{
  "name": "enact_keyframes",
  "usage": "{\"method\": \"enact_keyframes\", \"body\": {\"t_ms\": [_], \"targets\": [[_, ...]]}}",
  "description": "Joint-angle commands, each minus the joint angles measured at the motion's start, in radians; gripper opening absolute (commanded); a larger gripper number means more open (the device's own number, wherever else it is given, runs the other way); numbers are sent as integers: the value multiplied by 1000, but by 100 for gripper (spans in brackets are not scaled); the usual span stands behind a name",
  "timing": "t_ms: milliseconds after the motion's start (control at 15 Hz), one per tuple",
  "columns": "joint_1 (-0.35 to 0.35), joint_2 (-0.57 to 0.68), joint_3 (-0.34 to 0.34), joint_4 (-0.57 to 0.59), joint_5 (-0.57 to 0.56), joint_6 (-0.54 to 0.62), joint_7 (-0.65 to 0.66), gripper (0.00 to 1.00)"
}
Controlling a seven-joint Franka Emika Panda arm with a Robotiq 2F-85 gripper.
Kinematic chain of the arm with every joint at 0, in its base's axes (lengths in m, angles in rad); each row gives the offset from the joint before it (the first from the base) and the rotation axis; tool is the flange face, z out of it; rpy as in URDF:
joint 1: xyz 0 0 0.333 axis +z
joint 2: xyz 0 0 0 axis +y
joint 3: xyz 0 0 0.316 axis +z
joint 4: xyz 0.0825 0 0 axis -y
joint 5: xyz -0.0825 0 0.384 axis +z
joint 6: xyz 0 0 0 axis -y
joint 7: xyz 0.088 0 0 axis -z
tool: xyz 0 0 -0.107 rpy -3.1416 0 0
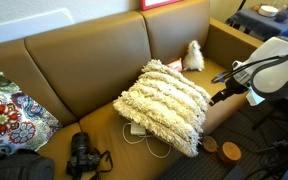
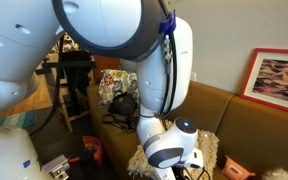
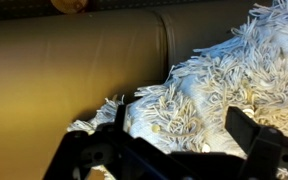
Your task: Pick up the pillow
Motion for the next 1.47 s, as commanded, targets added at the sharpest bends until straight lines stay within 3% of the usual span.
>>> {"method": "enact_keyframes", "body": {"t_ms": [0,333,400,533,600,1000,1400], "targets": [[-21,14,32,-10,22,-16,-82,100],[-11,24,69,-40,1,110,-110,100],[-12,26,81,-49,-11,143,-113,94],[-8,29,98,-62,-34,186,-105,96],[-6,34,103,-63,-48,195,-103,100],[20,65,95,-50,-97,215,-91,100],[-1,114,109,-24,-128,204,-99,100]]}}
